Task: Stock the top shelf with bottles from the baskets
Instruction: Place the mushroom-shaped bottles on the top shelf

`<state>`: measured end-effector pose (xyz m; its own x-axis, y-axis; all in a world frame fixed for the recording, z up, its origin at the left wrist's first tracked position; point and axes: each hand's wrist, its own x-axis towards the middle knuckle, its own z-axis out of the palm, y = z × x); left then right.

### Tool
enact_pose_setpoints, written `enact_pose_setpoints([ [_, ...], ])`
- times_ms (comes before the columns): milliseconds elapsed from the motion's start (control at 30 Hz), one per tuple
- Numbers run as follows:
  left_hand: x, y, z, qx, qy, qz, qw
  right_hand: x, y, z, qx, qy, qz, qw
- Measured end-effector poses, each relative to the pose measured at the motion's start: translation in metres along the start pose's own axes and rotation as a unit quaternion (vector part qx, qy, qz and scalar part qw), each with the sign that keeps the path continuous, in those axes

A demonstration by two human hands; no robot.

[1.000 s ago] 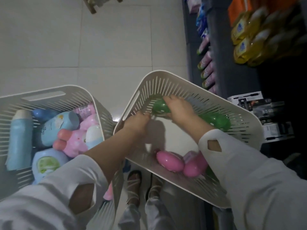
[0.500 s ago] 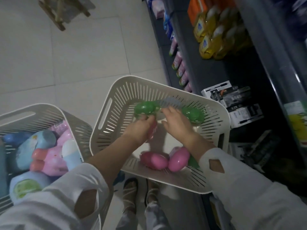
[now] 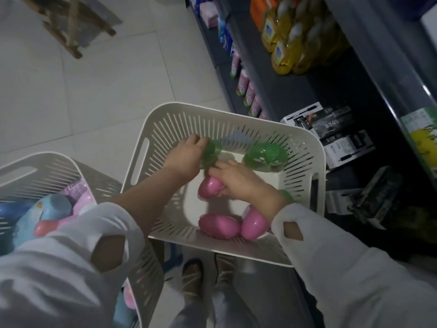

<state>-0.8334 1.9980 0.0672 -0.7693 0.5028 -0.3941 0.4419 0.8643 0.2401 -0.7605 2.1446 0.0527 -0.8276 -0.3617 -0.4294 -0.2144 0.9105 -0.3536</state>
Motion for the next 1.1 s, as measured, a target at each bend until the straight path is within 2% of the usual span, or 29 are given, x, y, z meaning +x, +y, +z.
enact_pose_setpoints([
  [133,0.018,0.007,0.003,0.021,-0.065,-0.013,0.998,-0.022,0.026,-0.009,0.056,0.012,0.045,0.997],
  [233,0.021,0.023,0.001,0.037,-0.067,-0.051,0.996,-0.035,0.043,-0.021,0.076,0.026,0.094,0.992],
  [333,0.011,0.04,-0.014,0.056,-0.072,-0.042,0.995,-0.048,0.042,-0.037,0.065,0.036,0.127,0.989],
  [700,-0.087,0.078,-0.13,0.06,-0.039,0.073,0.995,-0.145,-0.033,-0.137,0.07,0.158,0.218,0.961],
  [933,-0.211,0.126,-0.223,0.014,0.021,0.178,0.984,-0.285,-0.131,-0.187,0.094,0.261,0.304,0.911],
  [1100,-0.296,0.194,-0.284,-0.013,0.023,0.271,0.962,-0.408,-0.199,-0.223,0.101,0.332,0.36,0.866],
])
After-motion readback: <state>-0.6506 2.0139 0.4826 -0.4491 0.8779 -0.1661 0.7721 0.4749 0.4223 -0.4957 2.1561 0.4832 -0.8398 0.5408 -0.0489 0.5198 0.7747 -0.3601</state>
